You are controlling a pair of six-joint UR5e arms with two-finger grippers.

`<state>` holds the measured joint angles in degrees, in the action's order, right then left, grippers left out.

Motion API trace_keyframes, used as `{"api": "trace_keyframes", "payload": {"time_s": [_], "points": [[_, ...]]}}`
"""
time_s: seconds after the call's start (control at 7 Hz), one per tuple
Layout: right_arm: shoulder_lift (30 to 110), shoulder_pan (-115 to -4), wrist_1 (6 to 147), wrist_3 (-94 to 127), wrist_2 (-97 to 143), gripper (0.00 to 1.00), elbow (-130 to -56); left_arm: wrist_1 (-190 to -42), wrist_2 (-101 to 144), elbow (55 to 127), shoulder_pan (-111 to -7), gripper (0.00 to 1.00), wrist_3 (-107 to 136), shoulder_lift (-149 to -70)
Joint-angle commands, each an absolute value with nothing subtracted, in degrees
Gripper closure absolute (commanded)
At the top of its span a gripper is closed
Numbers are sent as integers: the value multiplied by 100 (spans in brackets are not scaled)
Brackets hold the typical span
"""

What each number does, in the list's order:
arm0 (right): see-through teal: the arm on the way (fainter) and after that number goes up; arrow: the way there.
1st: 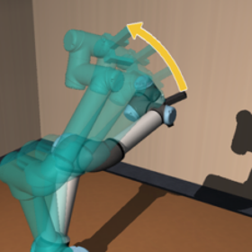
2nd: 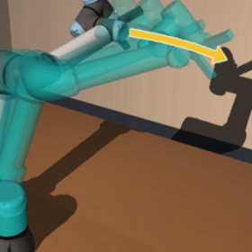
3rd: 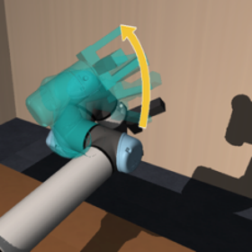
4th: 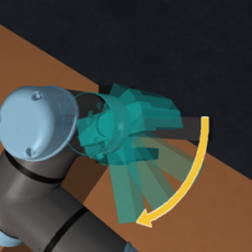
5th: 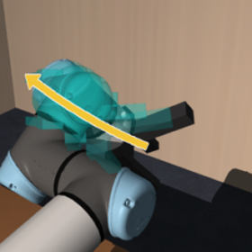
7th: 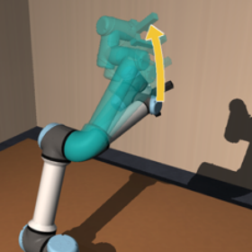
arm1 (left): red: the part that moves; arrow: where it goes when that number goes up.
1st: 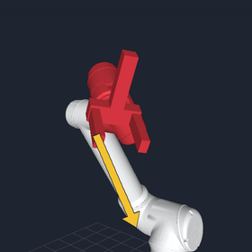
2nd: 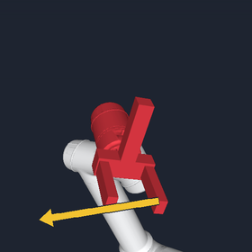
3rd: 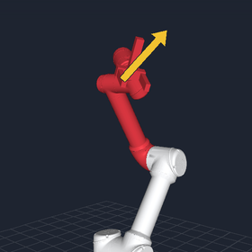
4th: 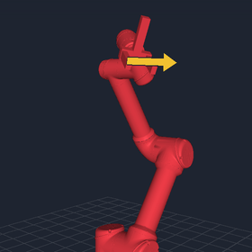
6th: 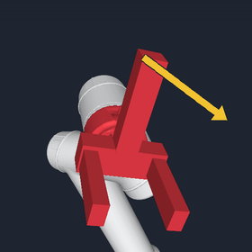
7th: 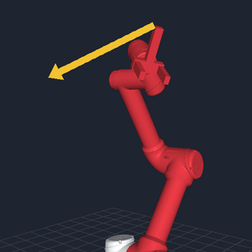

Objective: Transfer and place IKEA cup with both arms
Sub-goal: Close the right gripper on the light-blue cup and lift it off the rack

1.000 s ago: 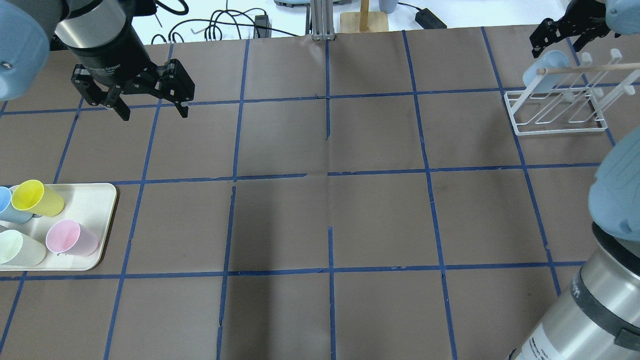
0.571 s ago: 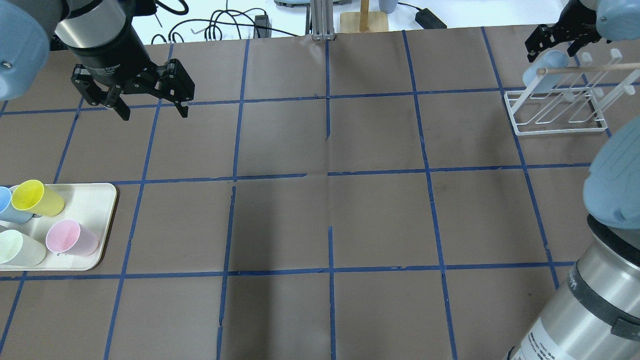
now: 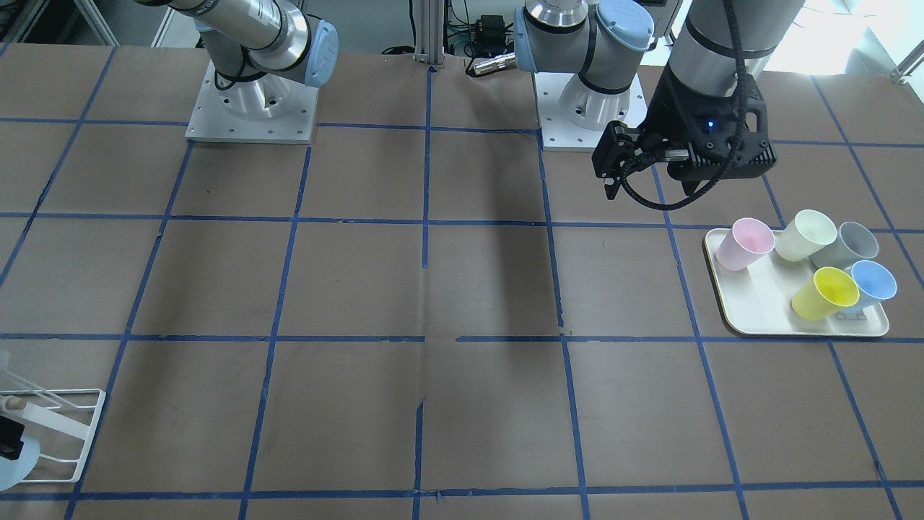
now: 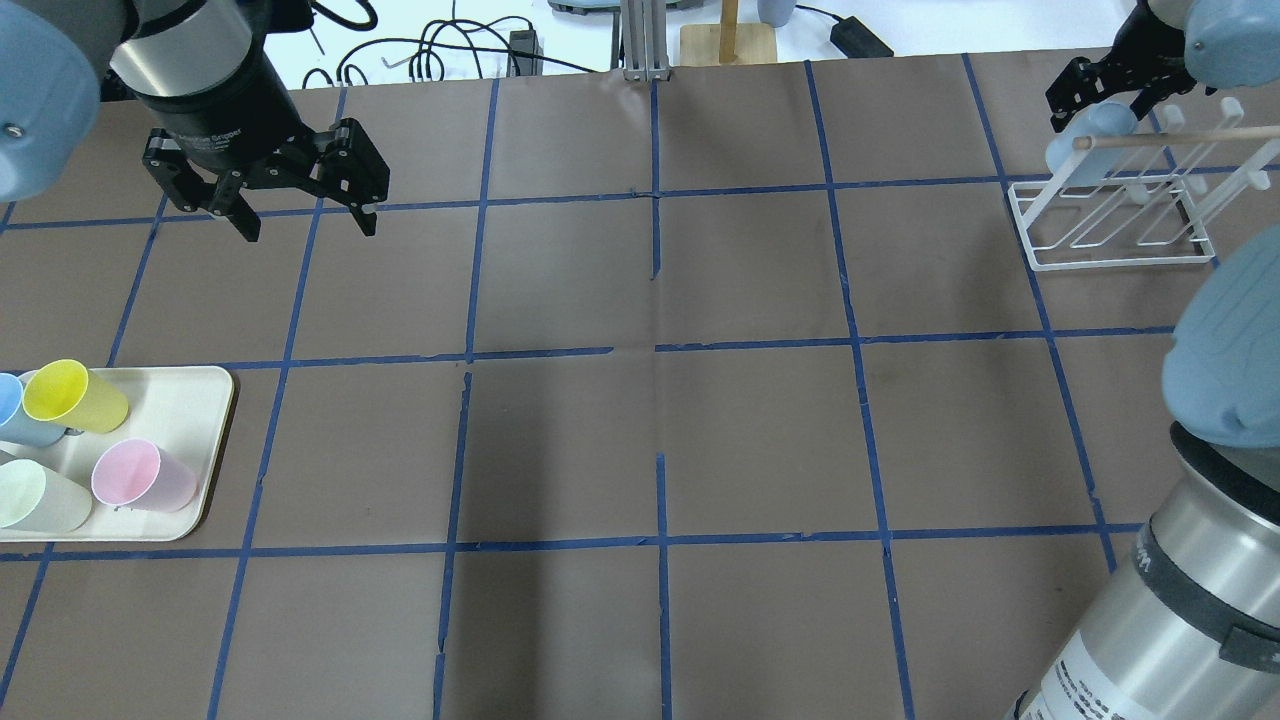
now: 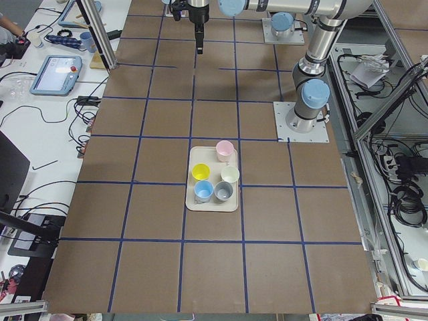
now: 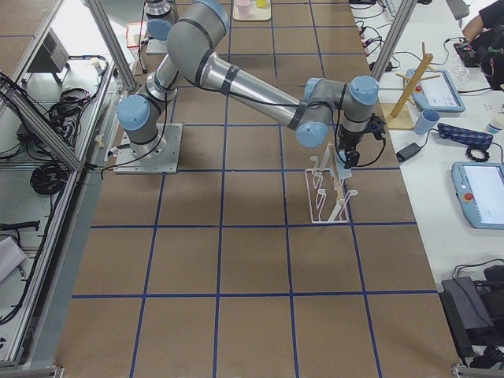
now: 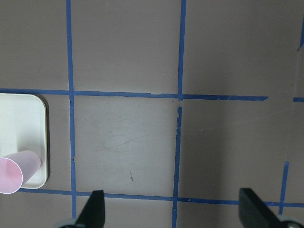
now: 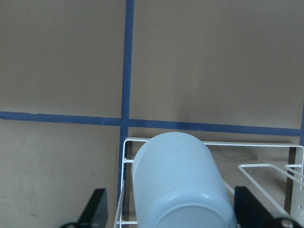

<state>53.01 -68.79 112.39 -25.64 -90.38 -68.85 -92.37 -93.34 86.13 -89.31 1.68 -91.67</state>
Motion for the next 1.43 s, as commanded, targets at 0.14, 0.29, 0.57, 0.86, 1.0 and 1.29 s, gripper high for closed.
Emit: {"api": "trace_keyframes", "payload": {"time_s": [0.14, 0.29, 0.57, 0.86, 1.0, 1.29], "points": [[5300, -6873, 11197, -2558, -9044, 17, -6943, -9237, -9334, 8613, -8930, 0, 158, -9158], [5300, -6873, 11197, -2558, -9044, 22, -6943, -9237, -9334, 8613, -8921, 0, 158, -9158], [5300, -6873, 11197, -2558, -9035, 41, -6908, -9237, -9334, 8613, -8921, 0, 158, -9158], [5317, -6873, 11189, -2566, -9053, 65, -6864, -9237, -9334, 8613, -8921, 0, 158, -9158], [5352, -6873, 11171, -2619, -9061, 68, -6777, -9237, -9334, 8613, -8921, 0, 158, -9158], [5423, -6882, 10665, -2645, -9053, 68, -6261, -9237, -9325, 8613, -8921, 0, 176, -9150]]}}
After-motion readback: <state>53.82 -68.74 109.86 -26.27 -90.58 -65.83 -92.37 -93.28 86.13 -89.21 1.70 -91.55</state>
